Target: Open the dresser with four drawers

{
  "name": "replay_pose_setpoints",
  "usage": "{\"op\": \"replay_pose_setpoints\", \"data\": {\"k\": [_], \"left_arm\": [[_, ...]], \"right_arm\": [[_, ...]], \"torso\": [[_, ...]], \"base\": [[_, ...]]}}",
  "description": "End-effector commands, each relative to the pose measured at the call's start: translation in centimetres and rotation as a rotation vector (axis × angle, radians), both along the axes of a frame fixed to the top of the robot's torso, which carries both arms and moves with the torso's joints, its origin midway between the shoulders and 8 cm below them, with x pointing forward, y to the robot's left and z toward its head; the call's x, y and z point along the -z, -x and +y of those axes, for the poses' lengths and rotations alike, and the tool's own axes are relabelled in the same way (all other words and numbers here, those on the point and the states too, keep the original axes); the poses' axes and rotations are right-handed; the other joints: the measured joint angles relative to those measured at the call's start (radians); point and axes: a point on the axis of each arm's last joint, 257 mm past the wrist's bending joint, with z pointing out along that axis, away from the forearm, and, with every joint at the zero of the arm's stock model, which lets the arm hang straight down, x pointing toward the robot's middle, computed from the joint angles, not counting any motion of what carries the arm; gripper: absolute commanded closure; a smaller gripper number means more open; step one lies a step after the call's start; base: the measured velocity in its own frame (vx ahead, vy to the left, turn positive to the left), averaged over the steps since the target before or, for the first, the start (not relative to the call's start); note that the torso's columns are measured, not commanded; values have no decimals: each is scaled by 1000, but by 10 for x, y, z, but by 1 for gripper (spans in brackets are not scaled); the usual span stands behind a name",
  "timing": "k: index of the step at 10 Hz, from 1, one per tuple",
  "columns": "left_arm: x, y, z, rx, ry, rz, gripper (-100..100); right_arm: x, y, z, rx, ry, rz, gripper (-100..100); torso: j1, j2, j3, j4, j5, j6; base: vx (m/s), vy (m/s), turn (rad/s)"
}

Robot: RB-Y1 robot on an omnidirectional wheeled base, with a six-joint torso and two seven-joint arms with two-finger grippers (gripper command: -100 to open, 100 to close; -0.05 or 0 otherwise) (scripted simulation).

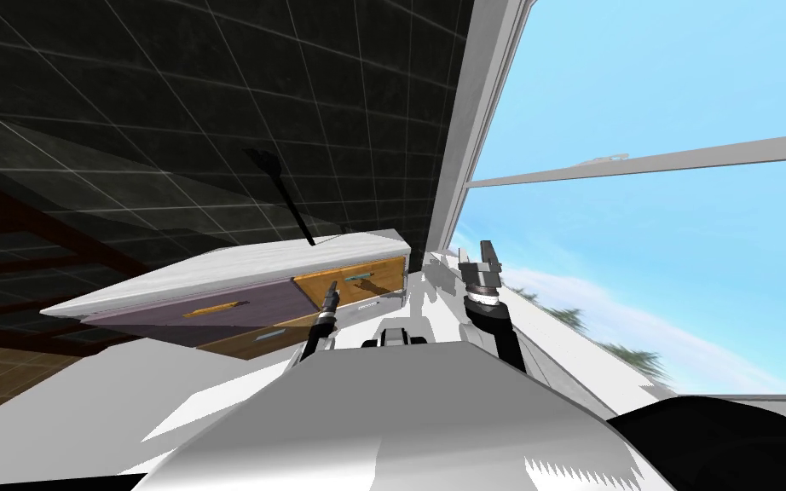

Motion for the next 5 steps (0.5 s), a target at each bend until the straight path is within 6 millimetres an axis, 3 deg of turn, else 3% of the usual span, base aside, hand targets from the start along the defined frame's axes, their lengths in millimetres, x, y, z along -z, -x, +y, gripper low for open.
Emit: {"op": "replay_pose_setpoints", "data": {"k": [1,5], "left_arm": [[22,3,-4,-26,51,28,-100],[47,4,-32,-62,174,46,-100]], "right_arm": [[0,0,0,0,0,0,0],[0,0,0,0,0,0,0]], "torso": [[1,0,0,0,0,0],[-1,2,1,1,0,0]], "base": [[132,-35,18],[83,-34,11]]}}
